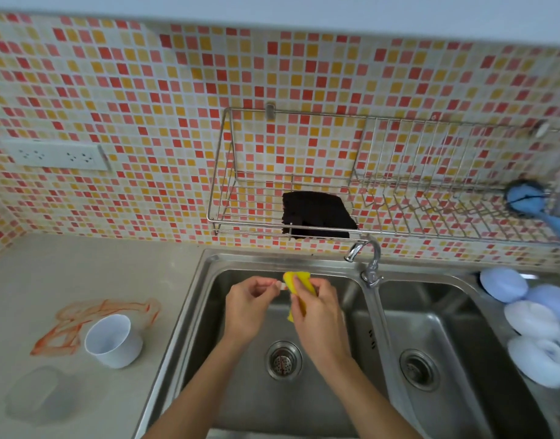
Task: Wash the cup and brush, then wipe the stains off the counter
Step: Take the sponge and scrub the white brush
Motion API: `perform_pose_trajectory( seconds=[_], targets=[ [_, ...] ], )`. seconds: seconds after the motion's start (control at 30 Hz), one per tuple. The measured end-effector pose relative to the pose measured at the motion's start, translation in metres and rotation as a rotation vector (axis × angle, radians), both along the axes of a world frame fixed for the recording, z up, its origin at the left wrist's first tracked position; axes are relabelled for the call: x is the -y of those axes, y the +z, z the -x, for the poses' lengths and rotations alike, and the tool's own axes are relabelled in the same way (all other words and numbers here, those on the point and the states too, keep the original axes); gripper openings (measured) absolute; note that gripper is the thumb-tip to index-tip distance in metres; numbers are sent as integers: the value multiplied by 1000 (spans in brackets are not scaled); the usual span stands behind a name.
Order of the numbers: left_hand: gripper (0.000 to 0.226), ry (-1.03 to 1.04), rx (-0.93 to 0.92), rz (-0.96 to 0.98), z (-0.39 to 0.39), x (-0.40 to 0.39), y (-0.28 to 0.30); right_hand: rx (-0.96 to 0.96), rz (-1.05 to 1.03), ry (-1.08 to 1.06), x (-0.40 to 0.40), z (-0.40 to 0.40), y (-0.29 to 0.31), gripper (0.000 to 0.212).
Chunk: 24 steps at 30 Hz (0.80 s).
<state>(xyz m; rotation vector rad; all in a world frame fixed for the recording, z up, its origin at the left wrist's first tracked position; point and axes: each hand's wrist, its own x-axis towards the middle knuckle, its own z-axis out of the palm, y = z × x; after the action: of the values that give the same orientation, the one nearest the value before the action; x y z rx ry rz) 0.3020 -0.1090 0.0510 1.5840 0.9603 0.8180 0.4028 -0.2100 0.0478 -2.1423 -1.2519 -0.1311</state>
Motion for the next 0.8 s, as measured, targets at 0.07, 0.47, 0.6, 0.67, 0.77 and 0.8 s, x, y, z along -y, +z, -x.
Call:
perform_pose_trajectory(
  seconds=[0.07, 0.47, 0.6, 0.67, 0.77, 0.8],
  targets=[
    [8, -11, 10, 42, 2, -5, 1, -31, 3, -39, -5, 2, 1, 44],
    [32, 119, 52, 390, 11, -18, -16, -32, 9, -139, -24, 16, -9, 47],
    [29, 129, 6, 372, 14, -25, -22, 25, 63, -98, -28, 38, -18, 47],
    [27, 114, -1, 333, 16, -29, -23, 19, 79, -65, -35, 43, -21, 47],
    [26, 120, -7, 278, 18, -34, -22, -51, 102, -152, -43, 28, -23, 43],
    [26, 120, 0, 271, 18, -36, -22, -53, 106, -174, -44, 26, -24, 42]
  ],
)
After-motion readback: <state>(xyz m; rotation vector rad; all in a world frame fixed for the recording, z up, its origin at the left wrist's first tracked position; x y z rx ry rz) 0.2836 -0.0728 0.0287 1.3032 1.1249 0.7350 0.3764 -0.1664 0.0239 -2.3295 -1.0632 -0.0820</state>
